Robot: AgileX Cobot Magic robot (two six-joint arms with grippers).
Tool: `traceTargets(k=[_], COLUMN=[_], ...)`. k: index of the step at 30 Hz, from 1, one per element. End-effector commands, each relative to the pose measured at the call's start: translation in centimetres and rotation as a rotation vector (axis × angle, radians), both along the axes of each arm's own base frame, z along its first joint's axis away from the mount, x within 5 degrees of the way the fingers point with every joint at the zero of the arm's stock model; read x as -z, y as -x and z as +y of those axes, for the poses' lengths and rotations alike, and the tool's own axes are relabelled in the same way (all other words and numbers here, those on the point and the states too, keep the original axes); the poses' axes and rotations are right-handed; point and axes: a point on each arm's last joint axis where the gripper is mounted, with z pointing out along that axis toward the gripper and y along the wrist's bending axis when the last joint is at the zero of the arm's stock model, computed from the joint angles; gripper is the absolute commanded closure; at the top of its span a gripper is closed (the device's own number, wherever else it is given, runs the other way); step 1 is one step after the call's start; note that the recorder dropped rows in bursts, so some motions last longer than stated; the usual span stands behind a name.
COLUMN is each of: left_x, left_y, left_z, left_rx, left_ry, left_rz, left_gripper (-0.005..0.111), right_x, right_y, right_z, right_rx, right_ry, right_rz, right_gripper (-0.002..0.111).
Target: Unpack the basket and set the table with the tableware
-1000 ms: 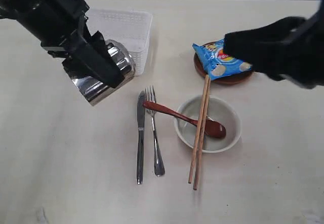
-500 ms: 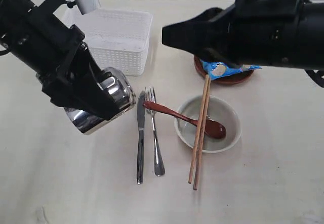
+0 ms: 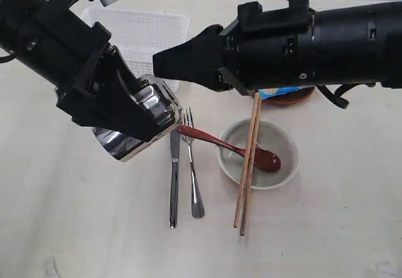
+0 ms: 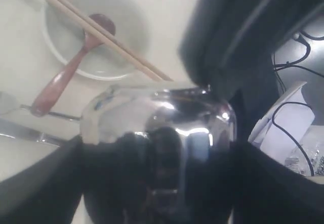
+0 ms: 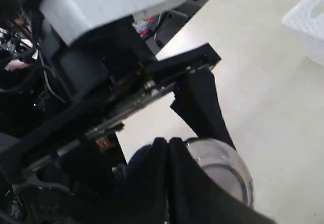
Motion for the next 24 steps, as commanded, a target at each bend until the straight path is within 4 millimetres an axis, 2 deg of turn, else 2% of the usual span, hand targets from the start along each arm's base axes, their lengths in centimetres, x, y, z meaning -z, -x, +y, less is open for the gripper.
traceTargets(k=[1,12,16,18,24], left_x=[-0.3,-0.3,-0.4,-0.5,-0.2], left_y=[0.2,0.0,0.1,0.2,0.2], left_z=[-0.2,-0.2,-0.3,-0.3,-0.1], left_rx=[0.0,-0.019,-0.026,-0.019,-0.03], left_ry=[0.023,0.024,0.037,0.035,-0.007], left_rz=[-0.008,-0.021,0.006,0.017,0.016], left_gripper=[0.107,0.107,0.107,0.107,0.107], right_x=[0.7,1.5,1.6,1.4,-0.9], right_y=[0.3,0.8,1.2,1.0,-0.2], right_z=[0.0,-0.3,0.3,0.7,1.4], right_rx=[-0.059,-0.116,-0.121,-0.086,-0.02], right_ry=[0.071,0.151,0.167,0.179,0.156], right_rz=[0.006,0.025,0.008,-0.029,-0.125], right_gripper=[0.109,0.109,0.109,0.109,0.109])
